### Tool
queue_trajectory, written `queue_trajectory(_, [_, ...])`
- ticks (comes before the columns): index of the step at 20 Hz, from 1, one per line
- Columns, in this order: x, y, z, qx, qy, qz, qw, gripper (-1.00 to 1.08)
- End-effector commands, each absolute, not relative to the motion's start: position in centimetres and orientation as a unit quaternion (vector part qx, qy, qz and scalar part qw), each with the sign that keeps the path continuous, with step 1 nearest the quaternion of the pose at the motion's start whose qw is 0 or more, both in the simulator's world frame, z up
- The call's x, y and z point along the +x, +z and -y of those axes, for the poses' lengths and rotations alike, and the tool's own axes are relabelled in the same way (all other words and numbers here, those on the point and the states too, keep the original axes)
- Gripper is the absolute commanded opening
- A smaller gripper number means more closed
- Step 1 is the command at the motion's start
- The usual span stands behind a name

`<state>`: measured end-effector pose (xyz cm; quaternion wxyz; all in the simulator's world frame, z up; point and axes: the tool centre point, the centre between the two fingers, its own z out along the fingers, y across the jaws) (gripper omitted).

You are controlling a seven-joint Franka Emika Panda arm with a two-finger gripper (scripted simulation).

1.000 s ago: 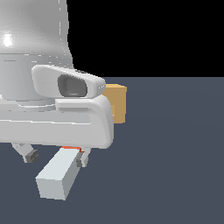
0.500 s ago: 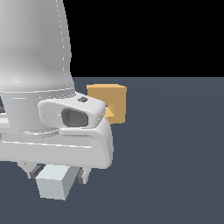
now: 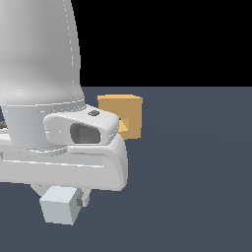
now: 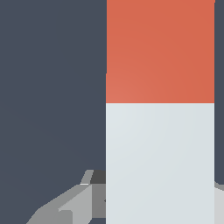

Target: Insert the peg into the horizontal hole in a box.

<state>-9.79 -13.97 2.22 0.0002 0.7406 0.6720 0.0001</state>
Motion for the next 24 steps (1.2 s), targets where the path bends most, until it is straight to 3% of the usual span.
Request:
queue_trajectory(1, [-9.8,2.2,14.0,0.741,0.0,-0.672,0.0,-1.0])
queue_trajectory(11, [-7.6,2.9,11.8,0.722,0.0,-0.692,0.0,-1.0])
queue_trajectory(24, [-0.2,5.3,2.5,0.649,0.0,-0.761,0.0,-1.0])
